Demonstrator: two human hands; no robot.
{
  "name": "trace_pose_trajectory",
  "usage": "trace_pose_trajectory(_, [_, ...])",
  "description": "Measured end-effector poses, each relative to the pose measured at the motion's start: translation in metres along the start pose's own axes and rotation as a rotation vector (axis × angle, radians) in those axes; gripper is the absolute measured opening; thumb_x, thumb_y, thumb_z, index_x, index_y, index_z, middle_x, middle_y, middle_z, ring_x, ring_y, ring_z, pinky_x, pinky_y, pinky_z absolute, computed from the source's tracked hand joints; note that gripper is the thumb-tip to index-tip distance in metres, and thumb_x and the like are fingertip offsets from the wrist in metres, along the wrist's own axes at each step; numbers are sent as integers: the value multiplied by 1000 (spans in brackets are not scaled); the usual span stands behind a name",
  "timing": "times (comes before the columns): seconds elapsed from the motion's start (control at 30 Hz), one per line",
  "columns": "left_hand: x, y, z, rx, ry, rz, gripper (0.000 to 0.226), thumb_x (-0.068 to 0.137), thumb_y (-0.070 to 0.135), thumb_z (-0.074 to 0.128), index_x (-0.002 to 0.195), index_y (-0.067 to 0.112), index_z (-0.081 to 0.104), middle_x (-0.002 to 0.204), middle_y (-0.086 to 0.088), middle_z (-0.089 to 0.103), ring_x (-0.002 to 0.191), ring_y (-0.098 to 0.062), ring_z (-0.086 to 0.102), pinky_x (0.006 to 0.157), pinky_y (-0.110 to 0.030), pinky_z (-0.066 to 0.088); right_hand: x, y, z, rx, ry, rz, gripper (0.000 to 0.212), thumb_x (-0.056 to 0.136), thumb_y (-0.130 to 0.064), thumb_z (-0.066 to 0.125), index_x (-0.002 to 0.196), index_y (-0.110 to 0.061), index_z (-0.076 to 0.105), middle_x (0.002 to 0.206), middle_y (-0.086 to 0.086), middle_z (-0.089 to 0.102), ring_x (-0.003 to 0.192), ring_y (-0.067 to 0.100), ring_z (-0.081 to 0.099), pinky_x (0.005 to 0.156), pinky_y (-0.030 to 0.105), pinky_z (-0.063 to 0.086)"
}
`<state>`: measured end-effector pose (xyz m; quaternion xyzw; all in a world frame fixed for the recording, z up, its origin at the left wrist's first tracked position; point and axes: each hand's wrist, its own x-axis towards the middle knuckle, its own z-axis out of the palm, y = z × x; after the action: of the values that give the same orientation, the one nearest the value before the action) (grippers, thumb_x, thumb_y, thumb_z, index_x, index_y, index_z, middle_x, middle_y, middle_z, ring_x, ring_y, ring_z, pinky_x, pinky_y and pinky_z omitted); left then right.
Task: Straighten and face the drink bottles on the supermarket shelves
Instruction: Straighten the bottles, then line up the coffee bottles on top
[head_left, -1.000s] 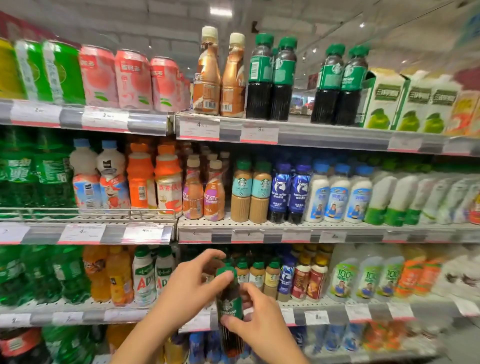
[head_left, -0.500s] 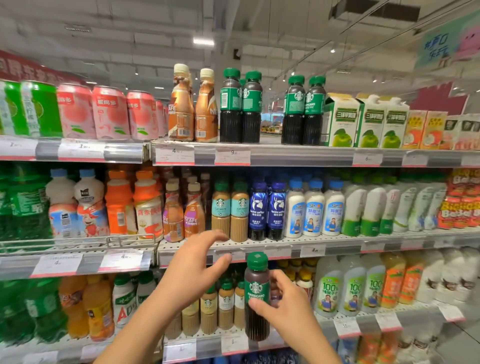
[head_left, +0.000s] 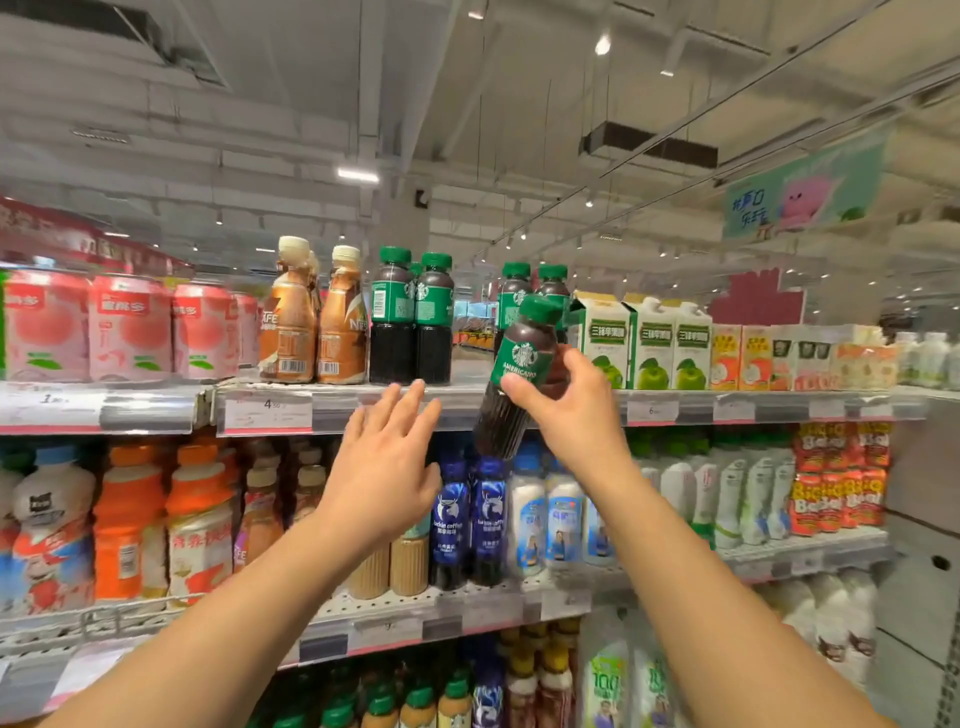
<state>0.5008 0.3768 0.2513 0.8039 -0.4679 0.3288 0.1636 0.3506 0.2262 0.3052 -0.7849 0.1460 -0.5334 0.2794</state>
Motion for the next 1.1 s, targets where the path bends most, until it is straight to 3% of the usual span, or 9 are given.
trace_pose_trajectory(0.1, [4, -3, 15, 55, -22, -12, 77, 95, 50, 45, 161, 22, 15, 170, -4, 3, 156, -27, 0, 126, -50, 8, 48, -11, 3, -57, 23, -11, 35, 83, -49, 78, 105, -24, 66, 104, -1, 71, 96, 18, 66, 83, 35, 53])
trace_pose_trajectory(0.23, [3, -8, 22, 130, 9, 2, 77, 87, 55, 44, 154, 18, 38, 166, -9, 24, 153, -33, 19, 121, -55, 24, 90, -14, 26, -151, 13, -41, 42, 83, -48, 76, 111, -19, 68, 112, 4, 70, 107, 25, 64, 93, 42, 53])
trace_pose_trajectory(0.5, [8, -15, 17, 110, 59, 53, 69, 84, 54, 48, 141, 16, 56, 155, -12, 45, 143, -35, 40, 113, -52, 39, 108, -18, 57, -285, 17, -8, 51, 84, -48, 76, 118, -13, 61, 117, 9, 69, 112, 30, 63, 95, 48, 53])
trace_pose_trajectory(0.6, [9, -14, 17, 113, 67, 80, 67, 84, 54, 49, 138, 15, 58, 153, -13, 47, 142, -35, 42, 112, -51, 40, 107, -25, 62, -303, 44, 26, 57, 86, -43, 79, 123, -11, 51, 119, 11, 66, 109, 31, 63, 94, 49, 53])
trace_pose_trajectory(0.77, [9, -21, 17, 77, 84, 116, 64, 84, 53, 51, 133, 13, 62, 151, -16, 49, 140, -37, 43, 112, -52, 41, 104, -32, 72, -342, 95, 56, 53, 84, -43, 81, 114, -14, 49, 107, 8, 65, 100, 29, 64, 88, 48, 55])
trace_pose_trajectory(0.93, [10, -28, 19, 49, 104, 181, 57, 80, 51, 55, 119, 12, 68, 148, -19, 51, 138, -39, 46, 109, -53, 43, 83, -31, 81, -401, 139, 134, 61, 72, -60, 79, 108, -28, 42, 103, 1, 68, 93, 27, 67, 82, 48, 58])
trace_pose_trajectory(1.1, [12, -33, 18, 16, 139, 201, 54, 79, 52, 55, 113, 13, 71, 145, -18, 54, 136, -38, 48, 109, -50, 44, 47, -19, 93, -608, 166, 148, 64, 77, -65, 75, 119, -24, 48, 112, 1, 66, 103, 29, 66, 83, 41, 54])
